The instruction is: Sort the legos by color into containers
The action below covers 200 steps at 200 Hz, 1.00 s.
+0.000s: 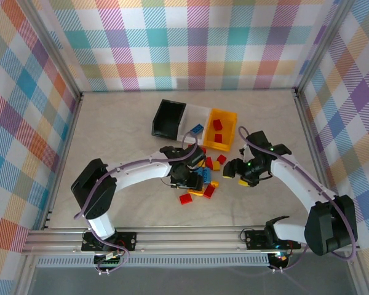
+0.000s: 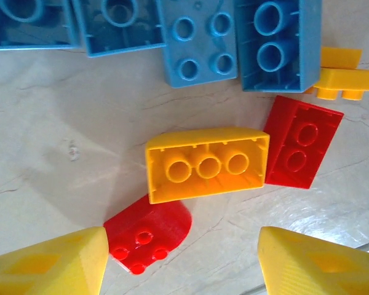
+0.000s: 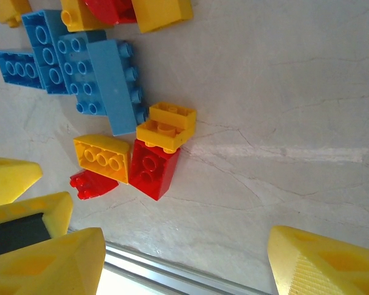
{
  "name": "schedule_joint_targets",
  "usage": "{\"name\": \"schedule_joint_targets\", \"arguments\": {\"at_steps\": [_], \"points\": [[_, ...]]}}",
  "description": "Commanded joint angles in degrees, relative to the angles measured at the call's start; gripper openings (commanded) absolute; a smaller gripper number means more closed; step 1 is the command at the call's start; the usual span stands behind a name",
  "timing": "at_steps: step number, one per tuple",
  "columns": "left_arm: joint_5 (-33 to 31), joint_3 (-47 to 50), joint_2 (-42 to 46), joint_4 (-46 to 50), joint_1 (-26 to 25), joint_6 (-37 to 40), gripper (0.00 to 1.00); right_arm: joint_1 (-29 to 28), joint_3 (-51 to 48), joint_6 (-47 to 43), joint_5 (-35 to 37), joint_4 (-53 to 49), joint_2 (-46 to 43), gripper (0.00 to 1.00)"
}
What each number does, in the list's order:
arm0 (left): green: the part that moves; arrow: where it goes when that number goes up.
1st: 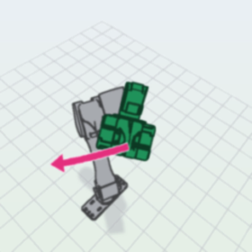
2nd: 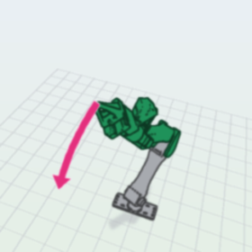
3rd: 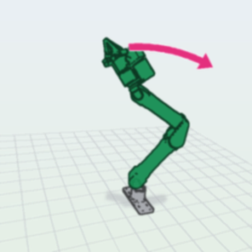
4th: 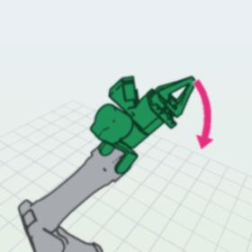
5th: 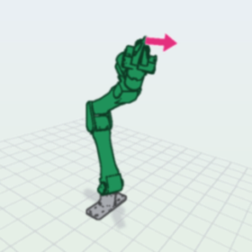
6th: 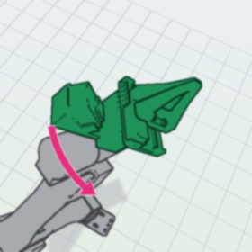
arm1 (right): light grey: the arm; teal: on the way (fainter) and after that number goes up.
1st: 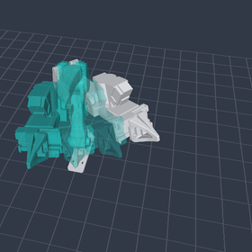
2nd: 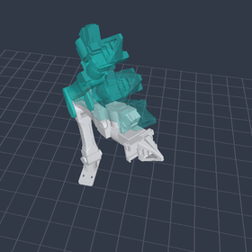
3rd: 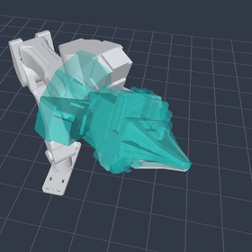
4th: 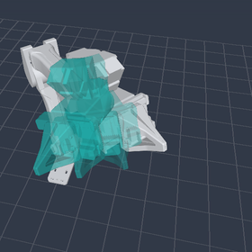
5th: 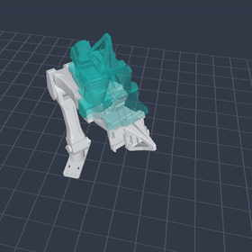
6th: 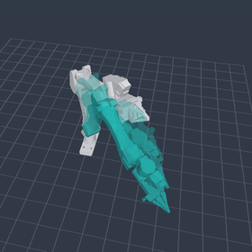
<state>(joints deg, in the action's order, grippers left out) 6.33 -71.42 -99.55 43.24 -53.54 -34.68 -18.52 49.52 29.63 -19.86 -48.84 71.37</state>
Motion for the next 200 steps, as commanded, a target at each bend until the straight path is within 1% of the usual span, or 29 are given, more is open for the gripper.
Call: {"name": "schedule_joint_targets", "arguments": {"at_steps": [1, 33, 59, 119, 156, 188, 200], "points": [[-1.19, -0.18, -2.05, -3.40, 0.09, -0.47, 0.68, -0.62, -0.66, 1.12, -1.52, 0.63, -0.95, 0.70], [0.32, -2.06, -5.78, -3.84, 0.12, 1.49, 0.72, -0.68, -0.43, 0.79, -0.90, -0.50, -1.91, 0.71], [-0.17, -3.64, -8.62, -3.78, 0.10, 1.87, 0.77, -0.74, -0.67, 1.11, -0.55, -0.91, -3.20, 0.71], [-0.27, -7.51, -14.14, -3.09, 0.17, 2.29, 0.77, -0.72, -1.87, 1.49, -0.36, -1.46, -4.66, 0.72], [-0.09, -7.52, -15.56, -2.72, 0.19, 2.61, 0.77, -0.72, -1.58, 1.13, -0.32, -1.22, -4.00, 0.72], [-0.44, -7.44, -15.72, -1.92, 0.19, 1.94, 0.68, -0.67, -1.40, 0.87, -0.27, -0.84, -3.27, 0.72], [-0.61, -7.47, -15.35, -1.42, 0.18, 1.64, 0.57, -0.73, -1.42, 0.87, -0.23, -0.58, -3.01, 0.72]]}}
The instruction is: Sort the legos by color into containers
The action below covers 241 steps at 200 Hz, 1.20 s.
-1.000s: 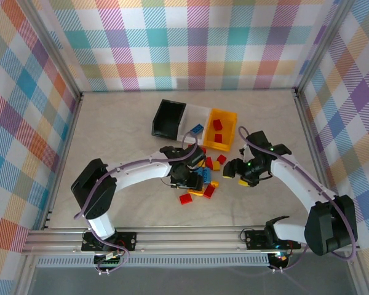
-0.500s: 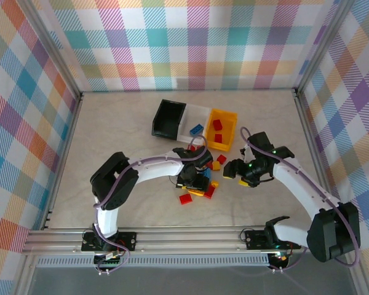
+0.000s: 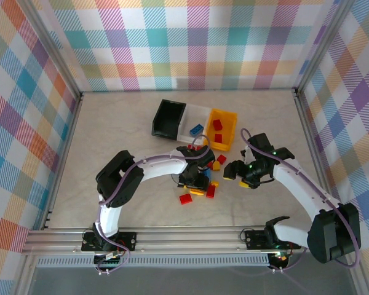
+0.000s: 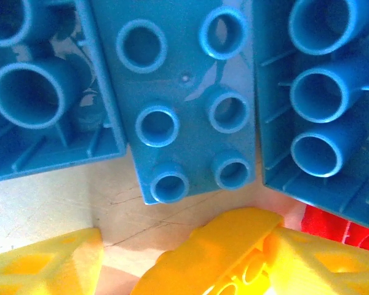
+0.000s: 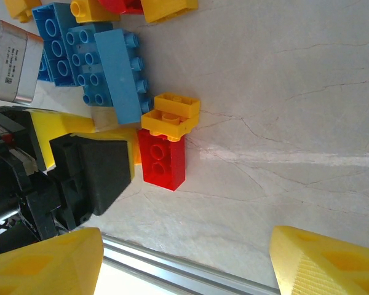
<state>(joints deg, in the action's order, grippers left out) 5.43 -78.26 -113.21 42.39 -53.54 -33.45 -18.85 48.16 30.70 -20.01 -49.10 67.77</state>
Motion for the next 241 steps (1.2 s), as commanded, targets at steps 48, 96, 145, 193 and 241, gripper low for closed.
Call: {"name": "schedule_joint_targets", "arguments": {"at_steps": [48, 96, 145, 193, 241], "points": [[-0.77, -1.18, 0.97, 2.46, 0.53, -0.07, 0.36, -0.43, -0.09, -0.29, -0.51, 0.77, 1.74, 0.72], [-2.92, -1.30, 8.82, 7.11, 4.25, 0.76, 0.30, -0.39, 0.08, -0.51, -0.62, 1.47, 2.23, 0.73], [-3.67, -8.27, 15.43, 12.27, 16.69, 4.48, 0.30, -0.40, 0.33, 0.01, -1.03, 2.61, 3.37, 0.72], [-1.86, -26.70, 5.19, 11.76, 29.05, 8.04, 0.30, -0.42, 1.93, 0.68, -0.32, 1.51, 3.35, 0.72], [-3.45, -49.57, -14.12, 13.23, 31.64, 11.91, 0.30, -0.42, 5.36, 1.40, 1.08, -0.81, 4.16, 0.73]]}}
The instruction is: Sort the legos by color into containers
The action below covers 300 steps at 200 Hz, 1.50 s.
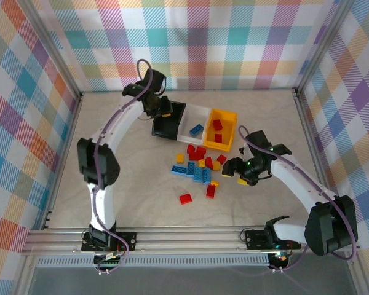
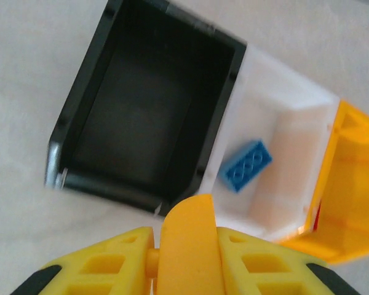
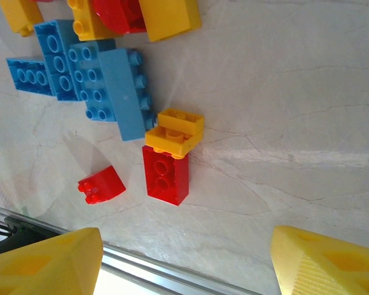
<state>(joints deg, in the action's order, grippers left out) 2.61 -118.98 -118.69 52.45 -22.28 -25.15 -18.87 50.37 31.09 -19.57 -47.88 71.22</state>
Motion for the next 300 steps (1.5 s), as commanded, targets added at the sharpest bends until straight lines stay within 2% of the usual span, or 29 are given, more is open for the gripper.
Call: {"name": "schedule_joint_targets", "arguments": {"at_steps": [1, 38, 80, 120, 163, 190, 223, 269, 300], "points": [[-0.70, -9.32, -9.09, 3.23, 0.44, 3.65, 0.30, -0.38, 3.29, 1.04, 0.62, -2.13, 0.69, 0.73], [-1.64, -19.89, -19.32, 3.89, 0.67, 4.17, 0.30, -0.36, 6.79, 0.84, 1.21, -3.66, 2.94, 0.72], [-1.56, -21.37, -22.76, 3.23, 1.01, 4.15, 0.31, -0.46, 8.55, 0.64, 1.21, -3.30, 5.46, 0.72], [-0.94, -20.94, -23.36, 3.80, 1.06, 3.79, 0.48, -1.03, 9.20, 0.55, 0.60, -1.55, 8.85, 0.72], [-0.72, -19.69, -19.43, 5.98, 0.84, 3.48, 0.58, -3.76, 11.22, -1.85, 1.73, -1.23, 14.07, 0.72], [-1.94, -11.14, -10.39, 6.16, -0.96, 4.64, 0.65, -5.74, 11.24, -3.16, 2.20, -1.21, 15.90, 0.72], [-4.68, 9.55, 6.81, 4.90, -7.18, 4.63, 0.74, -5.74, 8.34, -3.72, 1.04, 0.82, 13.06, 0.72], [-6.81, 40.20, 28.56, 0.04, -16.21, -7.57, 0.77, -9.90, 5.24, -3.38, 4.42, 0.52, 13.19, 0.72], [-10.11, 47.99, 33.83, 0.47, -22.05, -11.53, 0.79, -17.29, 4.36, 2.41, 9.21, 1.41, 14.90, 0.71]]}}
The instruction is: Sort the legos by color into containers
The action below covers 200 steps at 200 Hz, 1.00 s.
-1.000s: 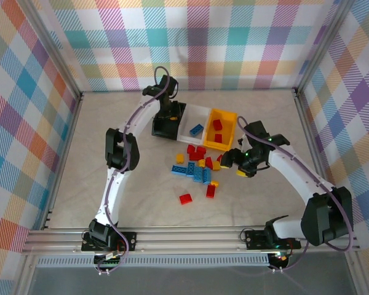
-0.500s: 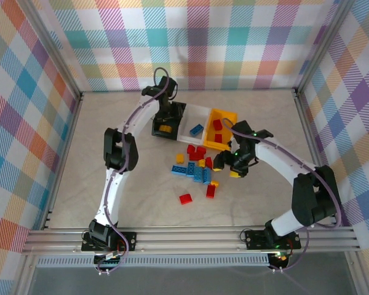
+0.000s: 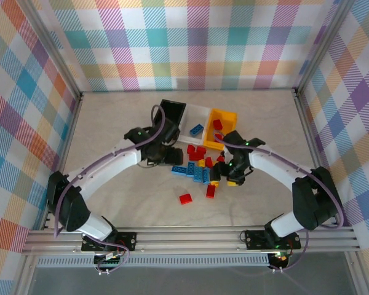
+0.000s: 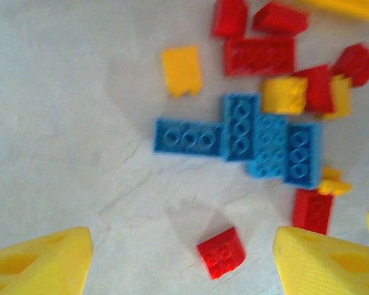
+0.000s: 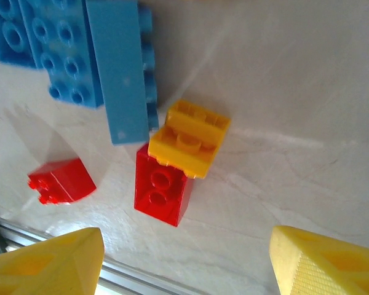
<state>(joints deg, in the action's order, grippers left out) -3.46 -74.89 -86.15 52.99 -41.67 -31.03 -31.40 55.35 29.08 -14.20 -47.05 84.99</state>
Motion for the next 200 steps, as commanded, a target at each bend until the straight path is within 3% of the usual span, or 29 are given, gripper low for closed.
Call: {"name": "schedule_joint_targets", "arguments": {"at_steps": [1, 40, 94, 174, 200], "points": [[-4.15, 4.02, 1.31, -0.04, -2.82, -5.73, 0.79, -4.88, -0.61, 4.77, 4.00, 0.52, 1.27, 0.71], [-5.76, 6.58, 4.61, 0.12, -4.34, -7.96, 0.82, -12.69, 0.48, 12.01, 10.89, 1.37, 5.23, 0.69], [-5.15, 10.45, 9.15, 1.59, -4.83, -8.37, 0.83, -15.54, 3.05, 14.16, 15.34, 2.54, 10.63, 0.64], [-4.18, 11.80, 9.16, 2.08, -6.53, -7.21, 0.83, -15.84, 5.64, 13.90, 15.68, 2.40, 13.23, 0.30], [-2.61, 12.46, 8.45, 1.22, -7.70, -6.31, 0.84, -15.89, 4.99, 13.74, 15.35, 1.64, 11.27, 0.27]]}}
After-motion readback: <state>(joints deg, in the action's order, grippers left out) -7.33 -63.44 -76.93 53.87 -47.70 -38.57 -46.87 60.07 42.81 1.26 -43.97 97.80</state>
